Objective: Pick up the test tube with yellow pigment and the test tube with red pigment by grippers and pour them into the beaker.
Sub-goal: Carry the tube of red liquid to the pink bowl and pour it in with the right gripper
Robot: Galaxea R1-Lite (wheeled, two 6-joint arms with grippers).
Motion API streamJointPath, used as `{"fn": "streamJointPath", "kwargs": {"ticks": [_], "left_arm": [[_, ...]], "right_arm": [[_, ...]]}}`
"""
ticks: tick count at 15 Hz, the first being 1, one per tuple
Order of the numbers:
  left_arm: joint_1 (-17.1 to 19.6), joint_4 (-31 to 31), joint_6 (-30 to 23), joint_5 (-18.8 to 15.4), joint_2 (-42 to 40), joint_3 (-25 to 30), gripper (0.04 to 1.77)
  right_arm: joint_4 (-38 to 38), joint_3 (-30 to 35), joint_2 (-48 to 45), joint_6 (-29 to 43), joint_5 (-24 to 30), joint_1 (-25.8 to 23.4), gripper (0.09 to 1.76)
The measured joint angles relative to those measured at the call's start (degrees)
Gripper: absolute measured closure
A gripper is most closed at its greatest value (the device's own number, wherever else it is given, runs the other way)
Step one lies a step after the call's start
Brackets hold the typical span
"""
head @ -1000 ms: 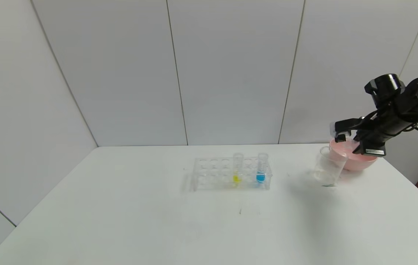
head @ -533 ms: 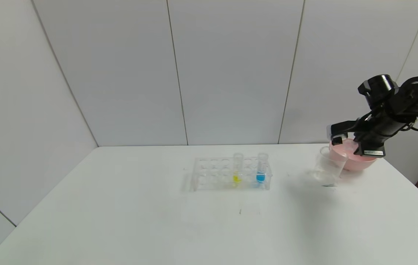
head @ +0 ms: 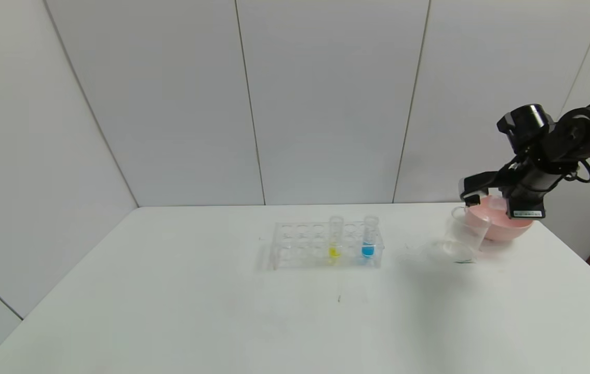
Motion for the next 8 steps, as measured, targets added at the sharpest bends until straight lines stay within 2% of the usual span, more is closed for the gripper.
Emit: {"fn": "streamJointPath", "kwargs": {"ticks": [8], "left_arm": [[0.0, 0.0, 0.0, 0.0, 0.0, 0.0, 0.09]], "right_arm": [[-0.1, 0.0, 0.4, 0.3, -6.9, 2.7, 1.35]]}}
